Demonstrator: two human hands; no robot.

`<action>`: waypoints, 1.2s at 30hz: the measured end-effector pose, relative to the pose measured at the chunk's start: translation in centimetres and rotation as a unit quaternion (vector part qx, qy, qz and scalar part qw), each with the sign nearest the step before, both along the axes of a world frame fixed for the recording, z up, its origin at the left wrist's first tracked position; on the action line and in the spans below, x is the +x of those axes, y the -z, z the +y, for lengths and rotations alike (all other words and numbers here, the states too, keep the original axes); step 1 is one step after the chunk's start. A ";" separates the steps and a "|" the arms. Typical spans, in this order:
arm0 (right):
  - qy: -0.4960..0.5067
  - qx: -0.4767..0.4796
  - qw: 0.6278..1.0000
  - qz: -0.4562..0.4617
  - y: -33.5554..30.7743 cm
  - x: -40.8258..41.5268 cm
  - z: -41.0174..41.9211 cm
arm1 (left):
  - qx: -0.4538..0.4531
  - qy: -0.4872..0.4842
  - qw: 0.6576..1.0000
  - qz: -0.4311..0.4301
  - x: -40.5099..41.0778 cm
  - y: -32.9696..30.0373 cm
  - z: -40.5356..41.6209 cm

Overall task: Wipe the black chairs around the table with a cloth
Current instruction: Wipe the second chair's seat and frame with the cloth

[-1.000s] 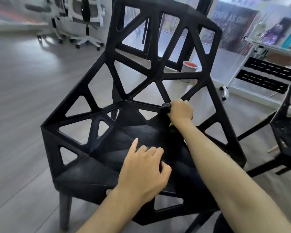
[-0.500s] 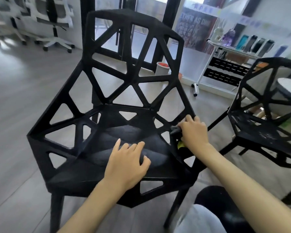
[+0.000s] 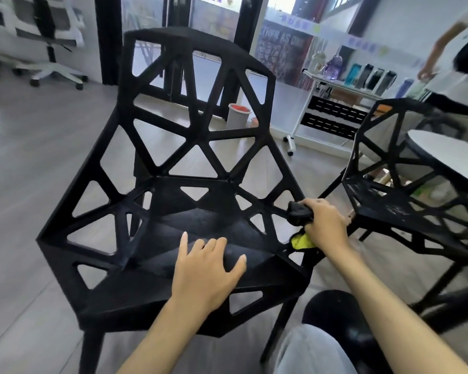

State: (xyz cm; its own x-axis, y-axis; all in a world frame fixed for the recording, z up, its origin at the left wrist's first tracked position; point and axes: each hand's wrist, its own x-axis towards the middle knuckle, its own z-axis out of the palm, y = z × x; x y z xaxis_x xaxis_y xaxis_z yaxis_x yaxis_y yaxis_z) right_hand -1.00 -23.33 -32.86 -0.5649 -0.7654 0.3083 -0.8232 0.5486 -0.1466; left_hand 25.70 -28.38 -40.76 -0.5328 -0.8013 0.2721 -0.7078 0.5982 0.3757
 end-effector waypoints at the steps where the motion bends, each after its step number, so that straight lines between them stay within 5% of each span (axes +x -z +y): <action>1: -0.003 -0.006 1.000 -0.010 0.0 0.3 -0.3 | 0.008 0.002 1.000 -0.008 0.1 -0.2 -0.1; 18: 0.049 -0.024 0.998 0.003 1.3 8.4 5.2 | -0.037 0.032 0.999 -0.021 5.3 -1.2 -2.3; 27: -0.001 0.019 1.000 -0.011 0.5 10.6 9.9 | -0.100 -0.042 0.990 -0.087 6.1 -1.0 3.2; 36: -0.066 -0.031 0.996 0.059 -4.7 6.3 0.3 | -0.061 -0.070 0.987 -0.131 6.4 -1.4 3.3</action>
State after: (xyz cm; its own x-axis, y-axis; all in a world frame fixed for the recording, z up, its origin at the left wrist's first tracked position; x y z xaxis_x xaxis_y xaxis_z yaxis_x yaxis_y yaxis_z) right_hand 5.33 -22.99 -28.14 -0.4177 -0.8081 0.4154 -0.9009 0.4276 -0.0740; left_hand 32.07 -25.08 -39.37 -0.4837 -0.8421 0.2385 -0.8501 0.5168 0.1007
